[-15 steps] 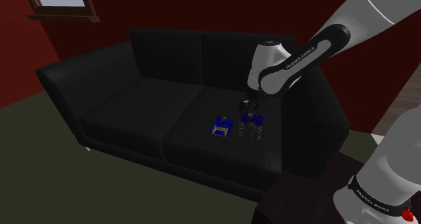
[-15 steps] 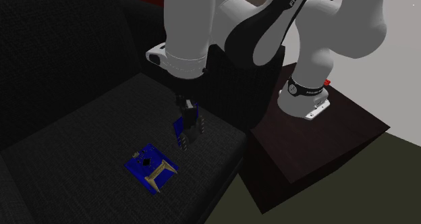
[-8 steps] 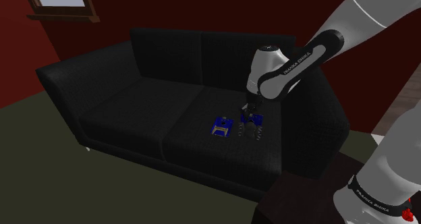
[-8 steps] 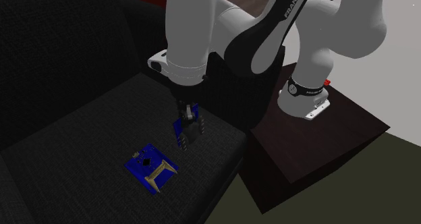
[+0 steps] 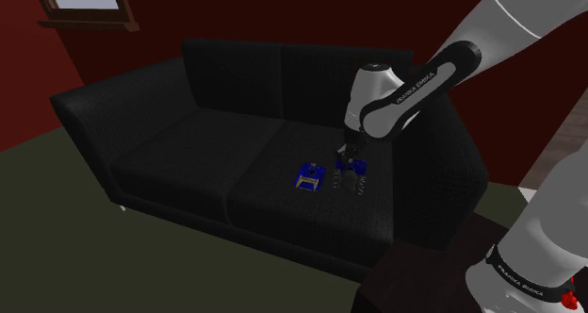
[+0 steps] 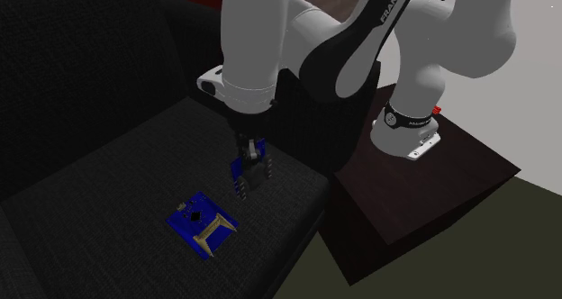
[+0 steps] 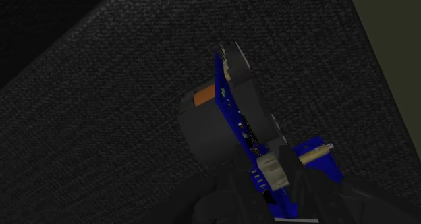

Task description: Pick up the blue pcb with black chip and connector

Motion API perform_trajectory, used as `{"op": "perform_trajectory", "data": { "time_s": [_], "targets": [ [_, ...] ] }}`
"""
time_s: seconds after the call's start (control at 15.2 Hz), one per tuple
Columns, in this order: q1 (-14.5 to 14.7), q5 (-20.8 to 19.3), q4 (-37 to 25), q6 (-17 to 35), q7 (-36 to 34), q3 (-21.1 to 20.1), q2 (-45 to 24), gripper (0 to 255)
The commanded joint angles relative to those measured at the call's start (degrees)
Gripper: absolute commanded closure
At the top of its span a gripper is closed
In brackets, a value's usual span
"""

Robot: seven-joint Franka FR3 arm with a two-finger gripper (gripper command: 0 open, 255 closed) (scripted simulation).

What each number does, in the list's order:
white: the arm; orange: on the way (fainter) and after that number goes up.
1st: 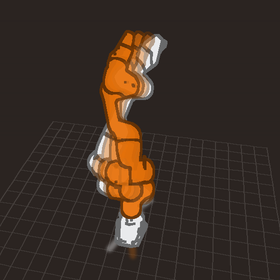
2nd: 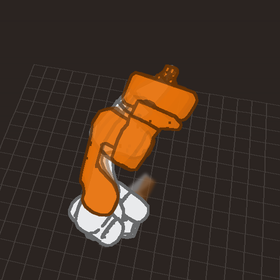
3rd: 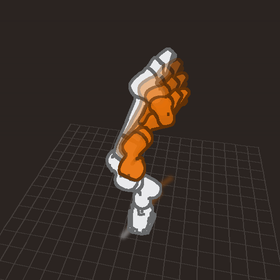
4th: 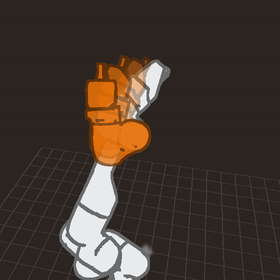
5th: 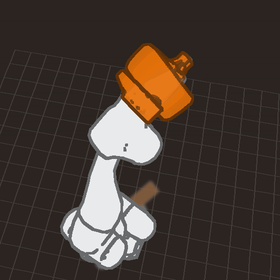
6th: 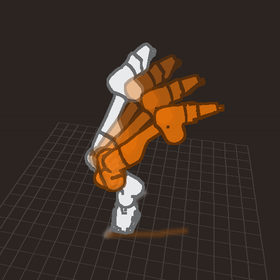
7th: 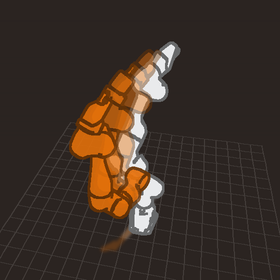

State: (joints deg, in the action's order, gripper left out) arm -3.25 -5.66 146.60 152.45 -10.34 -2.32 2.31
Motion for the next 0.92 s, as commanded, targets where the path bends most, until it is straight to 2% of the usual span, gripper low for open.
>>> {"op": "perform_trajectory", "data": {
  "time_s": [0.0, 0.86],
  "targets": [
    [0.0, 0.3, -0.2, -1.3, 0.3, 0.0, 1.1, 255],
    [0.5, 2.1, -3.6, -12.5, 1.9, 0.1, 9.0, 255]
  ]
}}
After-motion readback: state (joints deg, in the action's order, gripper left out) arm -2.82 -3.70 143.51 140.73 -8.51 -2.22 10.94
